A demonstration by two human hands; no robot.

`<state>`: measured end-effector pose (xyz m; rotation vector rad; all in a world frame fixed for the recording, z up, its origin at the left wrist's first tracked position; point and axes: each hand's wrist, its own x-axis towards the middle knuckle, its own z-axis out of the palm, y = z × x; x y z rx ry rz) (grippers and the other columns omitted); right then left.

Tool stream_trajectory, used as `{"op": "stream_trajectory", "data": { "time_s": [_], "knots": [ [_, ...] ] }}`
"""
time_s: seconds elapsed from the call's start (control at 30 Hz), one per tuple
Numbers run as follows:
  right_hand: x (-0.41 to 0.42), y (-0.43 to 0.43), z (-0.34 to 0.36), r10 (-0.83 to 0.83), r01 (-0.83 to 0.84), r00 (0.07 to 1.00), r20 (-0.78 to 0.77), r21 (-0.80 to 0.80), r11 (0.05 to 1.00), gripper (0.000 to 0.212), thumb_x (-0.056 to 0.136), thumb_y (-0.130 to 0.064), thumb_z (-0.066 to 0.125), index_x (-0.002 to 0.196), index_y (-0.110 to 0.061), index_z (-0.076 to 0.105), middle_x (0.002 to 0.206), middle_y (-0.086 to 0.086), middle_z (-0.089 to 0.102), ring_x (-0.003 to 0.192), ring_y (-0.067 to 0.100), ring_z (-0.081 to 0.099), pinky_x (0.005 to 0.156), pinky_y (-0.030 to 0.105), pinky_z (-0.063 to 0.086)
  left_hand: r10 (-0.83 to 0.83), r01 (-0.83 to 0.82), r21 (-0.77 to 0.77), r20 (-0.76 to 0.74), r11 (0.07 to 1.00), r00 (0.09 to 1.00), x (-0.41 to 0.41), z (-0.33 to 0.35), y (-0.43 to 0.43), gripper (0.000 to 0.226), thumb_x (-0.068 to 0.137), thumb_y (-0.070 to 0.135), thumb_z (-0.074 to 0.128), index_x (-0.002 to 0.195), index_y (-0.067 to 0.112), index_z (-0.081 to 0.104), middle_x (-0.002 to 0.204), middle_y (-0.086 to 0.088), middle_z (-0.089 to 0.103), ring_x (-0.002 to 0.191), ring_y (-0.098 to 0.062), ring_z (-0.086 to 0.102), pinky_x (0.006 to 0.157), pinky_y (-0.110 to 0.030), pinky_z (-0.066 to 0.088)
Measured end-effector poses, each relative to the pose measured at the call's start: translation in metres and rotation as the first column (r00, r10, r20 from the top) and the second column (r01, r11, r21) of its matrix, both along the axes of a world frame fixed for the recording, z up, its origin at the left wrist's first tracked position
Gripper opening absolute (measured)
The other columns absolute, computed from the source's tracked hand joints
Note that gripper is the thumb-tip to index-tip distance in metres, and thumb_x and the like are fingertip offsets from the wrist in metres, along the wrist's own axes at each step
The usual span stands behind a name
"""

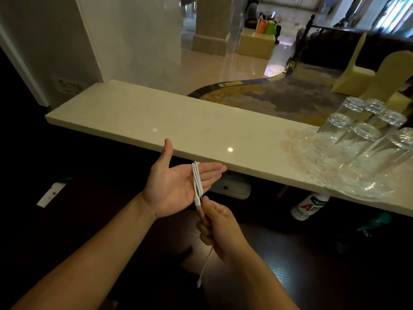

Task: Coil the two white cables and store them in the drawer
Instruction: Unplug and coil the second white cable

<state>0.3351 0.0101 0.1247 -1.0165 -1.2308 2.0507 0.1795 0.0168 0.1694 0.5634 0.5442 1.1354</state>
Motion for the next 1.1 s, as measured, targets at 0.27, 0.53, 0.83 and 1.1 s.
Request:
{"op": "stream_trajectory", "data": {
  "time_s": [0.27, 0.53, 0.83, 1.1],
  "knots": [
    [0.025, -0.008, 0.036, 0.055, -0.413, 0.838, 0.543, 0.565, 0.714, 0.038, 0.100, -0.033, 0.045, 0.064, -0.023, 0.050, 0.049, -0.014, 0.048, 0.047, 0.003, 0.043, 0.050, 0.015, 0.032, 0.030, -0.034, -0.003, -0.435, 0.999, 0.900, -0.010, -0.018, 0.003, 0.110, 0.081, 0.080, 0.007, 0.141, -0.005, 0.042, 0.153, -0.016, 0.039, 0.145, -0.020, 0.030, 0.123, -0.038, 0.010],
    [0.036, 0.043, 0.133, -0.004, -0.663, 0.719, 0.695, 0.688, 0.296, 0.031, 0.099, -0.029, 0.048, 0.074, -0.018, 0.062, 0.061, -0.006, 0.058, 0.056, 0.006, 0.054, 0.055, 0.022, 0.042, -0.206, 0.259, 0.071, -0.422, 0.963, 0.883, 0.016, -0.013, -0.004, 0.111, 0.084, 0.076, -0.003, 0.137, -0.009, 0.045, 0.142, -0.019, 0.052, 0.142, -0.025, 0.036, 0.122, -0.041, 0.006],
    [0.014, 0.116, 0.098, 0.435, -0.515, 0.856, 0.277, 0.515, 0.685, 0.033, 0.096, -0.026, 0.053, 0.070, -0.006, 0.059, 0.051, 0.002, 0.041, 0.045, 0.013, 0.033, 0.045, 0.023, 0.029, -0.355, 0.367, 0.188, -0.095, 0.911, 0.930, 0.028, 0.023, -0.022, 0.118, 0.079, 0.082, 0.012, 0.141, -0.016, 0.033, 0.151, -0.030, 0.034, 0.146, -0.031, 0.028, 0.122, -0.039, 0.006],
    [-0.007, 0.060, 0.002, 0.208, -0.230, 0.919, -0.335, -0.026, 0.973, 0.017, 0.079, -0.022, 0.059, 0.064, -0.015, 0.054, 0.056, -0.003, 0.040, 0.049, 0.009, 0.031, 0.049, 0.025, 0.018, -0.152, 0.133, 0.224, 0.070, 0.965, 0.986, 0.016, 0.032, -0.018, 0.117, 0.078, 0.084, 0.020, 0.142, -0.012, 0.035, 0.151, -0.027, 0.036, 0.145, -0.031, 0.030, 0.122, -0.041, 0.014]
  ]
}}
